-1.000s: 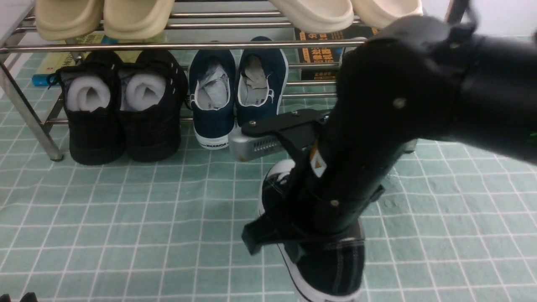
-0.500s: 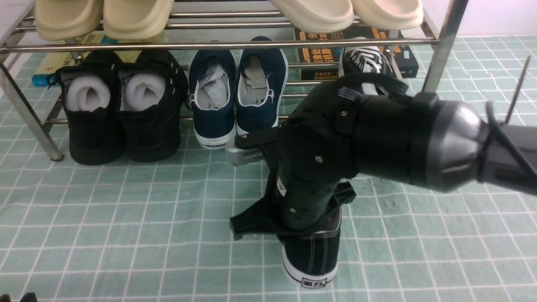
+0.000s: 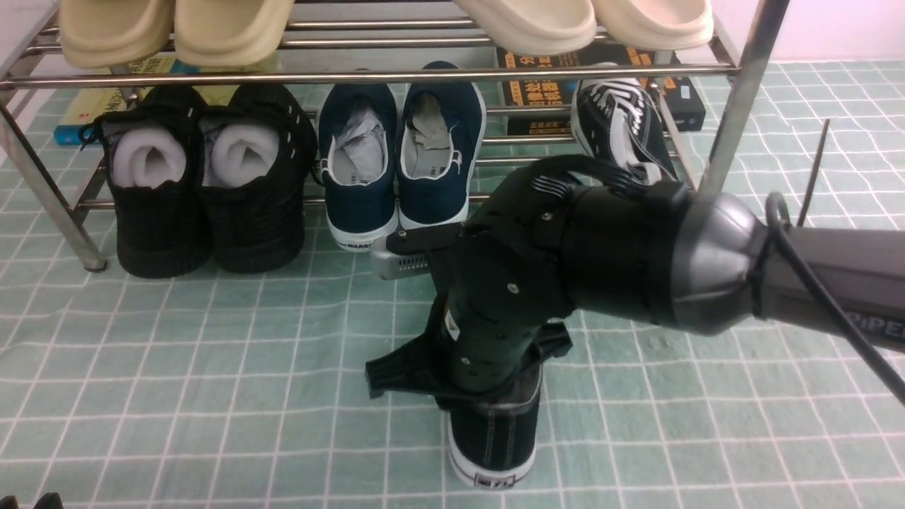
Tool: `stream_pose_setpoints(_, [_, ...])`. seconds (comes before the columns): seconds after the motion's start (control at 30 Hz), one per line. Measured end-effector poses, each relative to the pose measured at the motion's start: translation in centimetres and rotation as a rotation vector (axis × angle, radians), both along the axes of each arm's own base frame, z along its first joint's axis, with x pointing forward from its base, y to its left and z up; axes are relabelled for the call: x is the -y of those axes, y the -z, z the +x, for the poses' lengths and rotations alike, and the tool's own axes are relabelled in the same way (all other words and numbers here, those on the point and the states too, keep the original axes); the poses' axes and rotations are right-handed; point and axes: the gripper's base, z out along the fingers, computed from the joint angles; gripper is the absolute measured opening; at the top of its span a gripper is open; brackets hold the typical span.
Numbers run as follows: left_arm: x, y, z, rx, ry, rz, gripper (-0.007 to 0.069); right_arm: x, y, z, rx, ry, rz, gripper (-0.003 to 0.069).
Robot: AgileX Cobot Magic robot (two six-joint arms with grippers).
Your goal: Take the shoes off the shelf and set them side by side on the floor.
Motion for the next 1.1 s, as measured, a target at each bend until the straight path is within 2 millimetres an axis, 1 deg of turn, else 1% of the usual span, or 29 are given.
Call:
stream_pose_setpoints(0.03, [0.0, 0.0, 0.0, 0.000, 0.000, 0.000, 0.0242, -0.1, -0.1, 0.0, -0.005, 0.004, 0.013, 0.0150])
stream_pose_setpoints(0.13, [0.0, 0.0, 0.0, 0.000, 0.000, 0.000, 0.0242, -0.3, -0.8, -0.2, -0.029, -0.036, 0.018, 0.0242])
stream_pose_setpoints(0.17, [0.0, 0.0, 0.0, 0.000, 0.000, 0.000, 0.0242, -0.2, -1.3, -0.1, -0.034, -0.068, 0.018, 0.0262])
stream_pose_setpoints(0.2, [0.0, 0.0, 0.0, 0.000, 0.000, 0.000, 0.0242, -0.2, -1.5, -0.1, -0.035, -0.077, 0.018, 0.0271])
stream_pose_setpoints(0.23, [0.0, 0.0, 0.0, 0.000, 0.000, 0.000, 0.0242, 0.1, -2.7, -0.1, -0.057, -0.136, -0.001, 0.0290])
stream_pose_setpoints(0.27, [0.0, 0.0, 0.0, 0.000, 0.000, 0.000, 0.0242, 0.4, -3.4, 0.0, -0.068, -0.167, -0.008, 0.0293])
stream_pose_setpoints(0.33, [0.0, 0.0, 0.0, 0.000, 0.000, 0.000, 0.0242, 1.4, -5.3, 0.6, -0.079, -0.237, -0.030, 0.0280])
stream_pose_setpoints(0.37, [0.0, 0.0, 0.0, 0.000, 0.000, 0.000, 0.0242, 2.0, -6.3, 1.1, -0.068, -0.256, -0.029, 0.0258])
stream_pose_setpoints(0.43, [0.0, 0.0, 0.0, 0.000, 0.000, 0.000, 0.0242, 3.4, -8.1, 2.7, -0.022, -0.274, -0.012, 0.0168])
stream_pose_setpoints(0.47, [0.0, 0.0, 0.0, 0.000, 0.000, 0.000, 0.0242, 4.0, -8.4, 3.3, -0.014, -0.272, -0.006, 0.0127])
stream_pose_setpoints(0.5, [0.0, 0.0, 0.0, 0.000, 0.000, 0.000, 0.0242, 4.1, -8.5, 3.5, -0.011, -0.271, -0.003, 0.0118])
stream_pose_setpoints(0.53, [0.0, 0.0, 0.0, 0.000, 0.000, 0.000, 0.0242, 5.3, -8.8, 4.7, -0.002, -0.262, 0.010, 0.0045])
stream_pose_setpoints(0.57, [0.0, 0.0, 0.0, 0.000, 0.000, 0.000, 0.0242, 5.7, -8.8, 5.1, -0.001, -0.257, 0.012, 0.0013])
stream_pose_setpoints(0.6, [0.0, 0.0, 0.0, 0.000, 0.000, 0.000, 0.0242, 7.0, -8.6, 6.2, -0.003, -0.239, 0.008, -0.0010])
stream_pose_setpoints(0.63, [0.0, 0.0, 0.0, 0.000, 0.000, 0.000, 0.0242, 7.6, -8.5, 6.7, -0.005, -0.224, 0.005, -0.0013])
stream_pose_setpoints(0.67, [0.0, 0.0, 0.0, 0.000, 0.000, 0.000, 0.0242, 7.7, -8.5, 6.9, -0.005, -0.221, 0.002, -0.0014])
stream_pose_setpoints(0.7, [0.0, 0.0, 0.0, 0.000, 0.000, 0.000, 0.0242, 8.9, -8.3, 7.8, -0.002, -0.195, -0.015, -0.0015])
stream_pose_setpoints(0.77, [0.0, 0.0, 0.0, 0.000, 0.000, 0.000, 0.0242, 10.3, -7.9, 8.9, 0.003, -0.166, -0.039, -0.0011])
stream_pose_setpoints(0.9, [0.0, 0.0, 0.0, 0.000, 0.000, 0.000, 0.0242, 12.3, -7.7, 10.5, 0.077, -0.171, -0.119, 0.0018])
stream_pose_setpoints(0.97, [0.0, 0.0, 0.0, 0.000, 0.000, 0.000, 0.0242, 12.6, -7.7, 11.1, 0.135, -0.178, -0.157, 0.0057])
stream_pose_setpoints(1.07, [0.0, 0.0, 0.0, 0.000, 0.000, 0.000, 0.0242, 12.8, -7.9, 11.7, 0.210, -0.180, -0.183, 0.0139])
stream_pose_setpoints(1.1, [0.0, 0.0, 0.0, 0.000, 0.000, 0.000, 0.0242, 12.8, -8.1, 12.0, 0.243, -0.181, -0.192, 0.0176])
